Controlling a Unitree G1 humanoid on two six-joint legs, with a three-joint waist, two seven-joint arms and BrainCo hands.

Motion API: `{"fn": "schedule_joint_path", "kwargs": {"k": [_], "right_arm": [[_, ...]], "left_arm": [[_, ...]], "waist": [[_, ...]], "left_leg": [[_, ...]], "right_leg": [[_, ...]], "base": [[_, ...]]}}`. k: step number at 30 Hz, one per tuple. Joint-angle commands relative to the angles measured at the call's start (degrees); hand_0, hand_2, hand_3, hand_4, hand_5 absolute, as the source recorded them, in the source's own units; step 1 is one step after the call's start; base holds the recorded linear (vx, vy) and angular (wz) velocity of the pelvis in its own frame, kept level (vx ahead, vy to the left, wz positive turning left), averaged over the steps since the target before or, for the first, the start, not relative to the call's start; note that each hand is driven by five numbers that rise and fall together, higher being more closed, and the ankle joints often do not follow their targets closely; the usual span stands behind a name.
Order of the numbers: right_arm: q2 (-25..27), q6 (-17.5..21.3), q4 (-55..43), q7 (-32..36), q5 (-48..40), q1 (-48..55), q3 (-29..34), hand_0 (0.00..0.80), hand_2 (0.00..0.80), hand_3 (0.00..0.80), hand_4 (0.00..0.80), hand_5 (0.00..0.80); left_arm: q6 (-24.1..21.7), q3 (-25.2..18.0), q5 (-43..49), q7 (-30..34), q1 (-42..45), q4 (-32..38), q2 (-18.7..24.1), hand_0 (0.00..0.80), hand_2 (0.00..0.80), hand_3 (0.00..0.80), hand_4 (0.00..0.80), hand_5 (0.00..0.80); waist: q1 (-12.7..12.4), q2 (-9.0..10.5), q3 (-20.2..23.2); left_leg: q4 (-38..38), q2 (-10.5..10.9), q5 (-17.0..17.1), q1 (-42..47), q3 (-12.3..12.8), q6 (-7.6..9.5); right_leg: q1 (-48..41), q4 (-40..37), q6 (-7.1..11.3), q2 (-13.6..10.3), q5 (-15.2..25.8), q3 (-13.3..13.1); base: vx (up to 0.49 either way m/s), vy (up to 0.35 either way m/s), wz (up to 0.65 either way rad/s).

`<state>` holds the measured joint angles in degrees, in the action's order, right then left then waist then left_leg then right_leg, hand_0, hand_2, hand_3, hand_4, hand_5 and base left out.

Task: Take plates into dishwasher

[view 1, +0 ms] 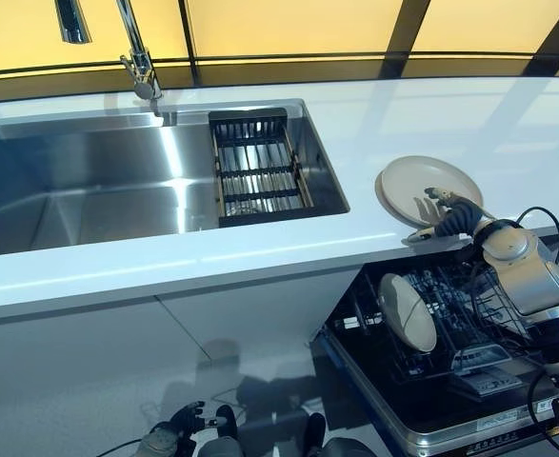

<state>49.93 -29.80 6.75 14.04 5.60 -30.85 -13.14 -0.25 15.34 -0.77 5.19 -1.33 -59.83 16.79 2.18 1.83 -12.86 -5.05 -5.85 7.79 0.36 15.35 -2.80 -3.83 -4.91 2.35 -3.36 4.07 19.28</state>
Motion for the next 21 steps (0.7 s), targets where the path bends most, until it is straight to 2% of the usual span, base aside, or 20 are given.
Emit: {"fn": "schedule_joint_path", "kwargs": {"k": [1, 4, 5, 16, 18, 21], "right_arm": [[-1.32, -1.07, 0.11, 1.80, 4.21, -6.06, -3.34, 0.000, 0.000, 0.000, 0.000, 0.000], [-1.09, -1.27, -0.08, 2.33, 5.94, -6.56, -3.77, 0.000, 0.000, 0.000, 0.000, 0.000], [-0.92, -1.43, -0.35, 2.39, 6.45, -6.69, -3.81, 0.056, 0.056, 0.056, 0.056, 0.056], [0.42, -1.91, -1.55, 2.85, 8.16, -7.84, -4.40, 0.066, 0.066, 0.066, 0.066, 0.066], [0.47, -1.79, -1.83, 2.90, 8.39, -8.00, -4.30, 0.119, 0.119, 0.119, 0.119, 0.119], [0.69, -1.29, -2.01, 2.89, 8.51, -8.13, -4.17, 0.285, 0.285, 0.285, 0.285, 0.285]], "left_arm": [[0.18, 1.24, 0.05, 0.31, -3.65, 1.56, 3.19, 0.000, 0.000, 0.000, 0.000, 0.000], [0.07, 1.42, -0.10, 0.29, -3.89, 1.37, 3.11, 0.000, 0.000, 0.000, 0.000, 0.000], [0.25, 1.52, -0.19, 0.34, -4.00, 1.57, 3.15, 0.000, 0.000, 0.000, 0.000, 0.000], [0.53, 1.58, 0.02, 0.50, -4.62, 1.91, 3.32, 0.000, 0.000, 0.000, 0.000, 0.000], [0.59, 1.52, -0.04, 0.53, -4.77, 1.93, 3.31, 0.000, 0.000, 0.000, 0.000, 0.000], [0.48, 1.49, -0.08, 0.38, -4.82, 1.93, 3.26, 0.000, 0.000, 0.000, 0.000, 0.000]], "waist": [[-0.77, 2.95, -2.45], [-0.72, 2.95, -2.68], [-0.73, 2.98, -2.78], [-0.93, 3.20, -3.24], [-0.94, 3.23, -3.23], [-0.97, 3.41, -3.24]], "left_leg": [[0.05, 3.06, -10.86, 3.77, 3.83, 1.92], [0.05, 3.08, -10.84, 3.67, 3.56, 2.04], [0.05, 3.14, -10.77, 3.58, 3.44, 2.11], [0.05, 3.38, -10.81, 2.99, 2.53, 2.43], [0.05, 3.40, -10.84, 2.92, 2.48, 2.48], [0.05, 3.47, -10.63, 2.56, 2.87, 2.75]], "right_leg": [[-0.12, 0.96, -0.36, 2.22, -7.78, -1.45], [0.14, 1.38, -0.39, 2.22, -7.89, -1.75], [0.21, 1.44, -0.46, 2.19, -7.87, -1.84], [0.87, 2.23, -0.42, 2.09, -8.08, -2.27], [0.97, 2.30, -0.37, 2.08, -8.10, -2.33], [1.23, 2.24, -0.63, 2.03, -7.98, -2.01]], "base": [[0.000, 0.000, 0.00], [0.000, 0.000, 0.00], [0.000, 0.000, 0.00], [-0.004, 0.012, 0.03], [-0.018, 0.011, 0.06], [0.000, 0.000, 0.00]]}}
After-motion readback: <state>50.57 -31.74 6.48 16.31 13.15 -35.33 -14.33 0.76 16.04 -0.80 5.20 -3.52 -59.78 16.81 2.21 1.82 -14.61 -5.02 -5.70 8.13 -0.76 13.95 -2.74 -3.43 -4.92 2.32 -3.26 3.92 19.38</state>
